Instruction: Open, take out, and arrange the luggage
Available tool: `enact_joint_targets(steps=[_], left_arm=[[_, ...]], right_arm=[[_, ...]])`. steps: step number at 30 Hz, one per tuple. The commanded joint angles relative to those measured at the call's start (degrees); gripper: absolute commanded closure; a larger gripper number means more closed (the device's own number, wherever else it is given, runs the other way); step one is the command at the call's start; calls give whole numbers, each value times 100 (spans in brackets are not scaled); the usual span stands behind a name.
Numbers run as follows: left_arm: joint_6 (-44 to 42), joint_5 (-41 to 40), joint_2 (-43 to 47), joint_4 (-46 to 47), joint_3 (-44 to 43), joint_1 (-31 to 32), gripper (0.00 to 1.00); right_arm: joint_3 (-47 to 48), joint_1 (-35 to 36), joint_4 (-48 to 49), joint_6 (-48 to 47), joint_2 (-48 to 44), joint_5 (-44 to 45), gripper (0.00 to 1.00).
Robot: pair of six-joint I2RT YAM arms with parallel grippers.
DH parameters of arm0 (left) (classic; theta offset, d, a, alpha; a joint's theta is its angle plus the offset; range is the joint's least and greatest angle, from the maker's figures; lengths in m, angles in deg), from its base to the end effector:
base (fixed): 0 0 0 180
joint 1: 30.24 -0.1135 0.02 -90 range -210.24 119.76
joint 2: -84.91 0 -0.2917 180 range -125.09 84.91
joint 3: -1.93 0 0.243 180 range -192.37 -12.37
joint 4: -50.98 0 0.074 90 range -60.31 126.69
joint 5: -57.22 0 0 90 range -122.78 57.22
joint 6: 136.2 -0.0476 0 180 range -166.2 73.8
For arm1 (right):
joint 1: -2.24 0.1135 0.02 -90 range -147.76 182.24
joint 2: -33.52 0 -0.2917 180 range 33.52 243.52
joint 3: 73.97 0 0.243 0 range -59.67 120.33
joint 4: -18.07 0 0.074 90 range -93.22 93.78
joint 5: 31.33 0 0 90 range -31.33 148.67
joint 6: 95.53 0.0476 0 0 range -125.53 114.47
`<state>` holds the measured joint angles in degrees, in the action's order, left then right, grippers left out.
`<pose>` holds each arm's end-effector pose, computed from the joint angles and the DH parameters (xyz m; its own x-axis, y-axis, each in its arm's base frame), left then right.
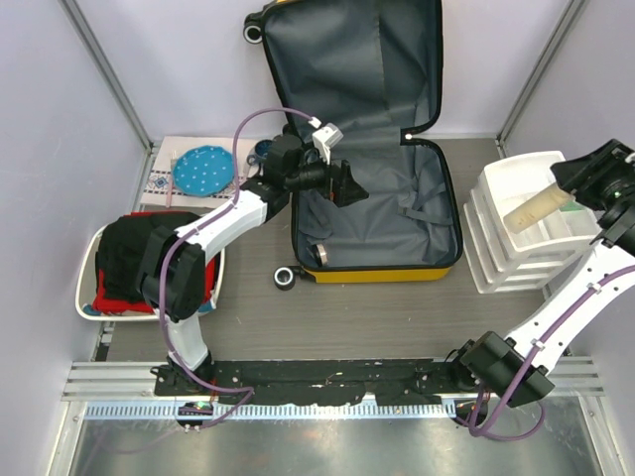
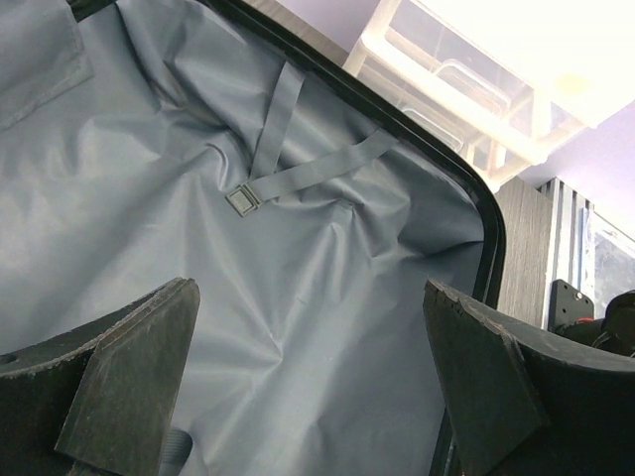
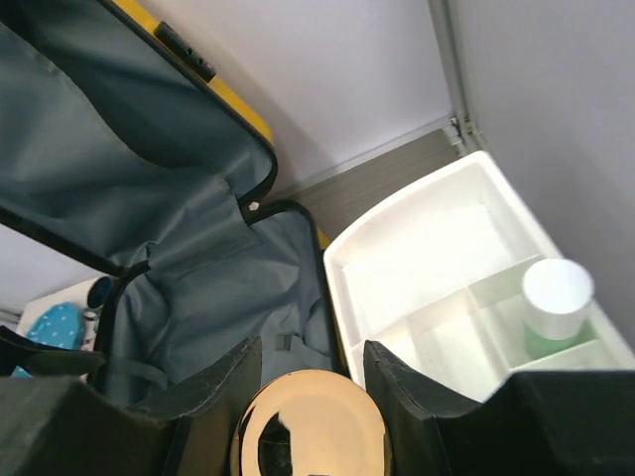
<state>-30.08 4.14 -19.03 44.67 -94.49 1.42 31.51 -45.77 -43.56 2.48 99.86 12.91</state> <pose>0.3595 -0.2553 0.3380 -0.4498 0.0166 -0.8930 0.8236 0.3945 -0.4075 0.1528 -0.1188 0.4931 -0.2429 0.4151 -0.8767 0.1106 0.9098 0.4001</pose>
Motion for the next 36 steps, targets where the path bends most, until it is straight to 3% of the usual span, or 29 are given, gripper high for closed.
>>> enact_joint_targets(steps=[1,6,13,25,36], left_arm=[[-21,157,-12,-25,-383,16,1],[-4,130,-12,-43,-365,16,0],[-47,183,-21,-157,-374,24,0],[-135,157,-21,-245,-409,33,0],[-232,69,93,-307,-286,33,0]], right_arm=[[988,-454,-627,-738,272,-284,99],[1928,-806,-1287,-1747,669,84,99],[2133,-842,-1226,-2400,827,673,99],[1096,-842,442,-2269,634,840,99],[937,-842,1085,-2023,862,744,99]])
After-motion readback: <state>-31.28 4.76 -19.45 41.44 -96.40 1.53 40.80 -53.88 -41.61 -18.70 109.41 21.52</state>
